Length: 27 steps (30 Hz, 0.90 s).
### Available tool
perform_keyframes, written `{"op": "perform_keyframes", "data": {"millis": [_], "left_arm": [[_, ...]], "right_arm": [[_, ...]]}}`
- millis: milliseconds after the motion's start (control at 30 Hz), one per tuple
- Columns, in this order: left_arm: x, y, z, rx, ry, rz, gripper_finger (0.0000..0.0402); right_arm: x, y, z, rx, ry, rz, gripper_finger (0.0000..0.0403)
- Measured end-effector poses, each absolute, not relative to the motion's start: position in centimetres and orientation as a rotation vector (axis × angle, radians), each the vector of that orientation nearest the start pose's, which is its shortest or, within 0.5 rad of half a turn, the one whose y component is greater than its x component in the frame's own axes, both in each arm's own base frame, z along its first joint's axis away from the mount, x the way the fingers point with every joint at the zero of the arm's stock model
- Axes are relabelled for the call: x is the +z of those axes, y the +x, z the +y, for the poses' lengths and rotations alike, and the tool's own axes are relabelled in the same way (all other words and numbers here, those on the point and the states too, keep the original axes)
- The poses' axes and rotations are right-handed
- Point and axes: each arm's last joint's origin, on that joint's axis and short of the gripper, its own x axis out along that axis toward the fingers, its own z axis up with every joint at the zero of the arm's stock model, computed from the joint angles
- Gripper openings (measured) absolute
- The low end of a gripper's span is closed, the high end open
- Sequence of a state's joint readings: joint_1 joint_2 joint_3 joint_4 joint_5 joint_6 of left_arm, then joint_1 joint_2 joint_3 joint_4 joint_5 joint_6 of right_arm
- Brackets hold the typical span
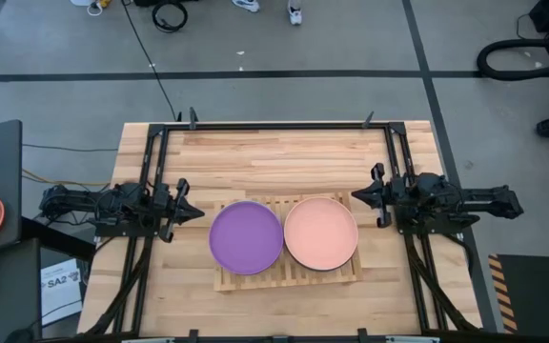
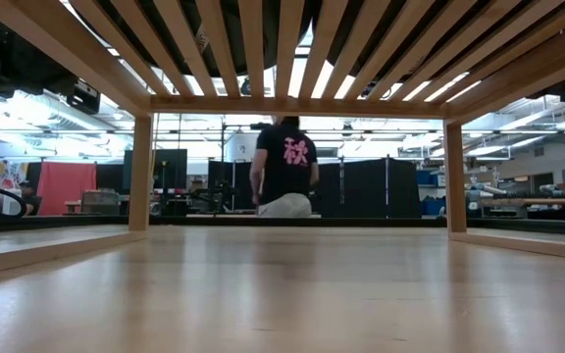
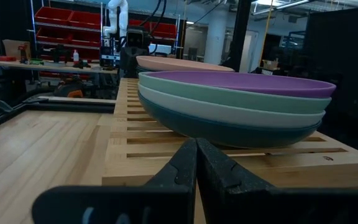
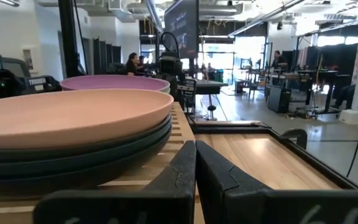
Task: Place and stack plates onto a shelf
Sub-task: Return to Home Position
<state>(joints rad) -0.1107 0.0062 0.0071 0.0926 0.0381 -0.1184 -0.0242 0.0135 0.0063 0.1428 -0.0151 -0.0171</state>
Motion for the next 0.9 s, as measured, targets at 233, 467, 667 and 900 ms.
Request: {"op": "perform_keyframes", "data": {"millis": [233, 467, 667, 900], "left_arm": [[17.44, 9.65, -1.18, -0.154, -0.122, -0.085, 0.0013], [17.44, 9.65, -1.18, -0.154, -0.122, -0.085, 0.0013], [17.44, 9.65, -1.18, -0.154, -0.122, -0.085, 0.0013], [17.44, 9.65, -1.18, -0.154, -0.121, -0.085, 0.0013]], "right_arm": [[17.62, 9.75, -0.2, -0.012, -0.048, -0.113, 0.0012], [17.09, 9.79, -0.19, -0.011, -0.062, -0.058, 0.0012], [17.01, 9.8, -0.19, -0.009, -0.049, -0.05, 0.0012], [17.01, 9.8, -0.18, -0.007, -0.049, -0.05, 0.0012]]}}
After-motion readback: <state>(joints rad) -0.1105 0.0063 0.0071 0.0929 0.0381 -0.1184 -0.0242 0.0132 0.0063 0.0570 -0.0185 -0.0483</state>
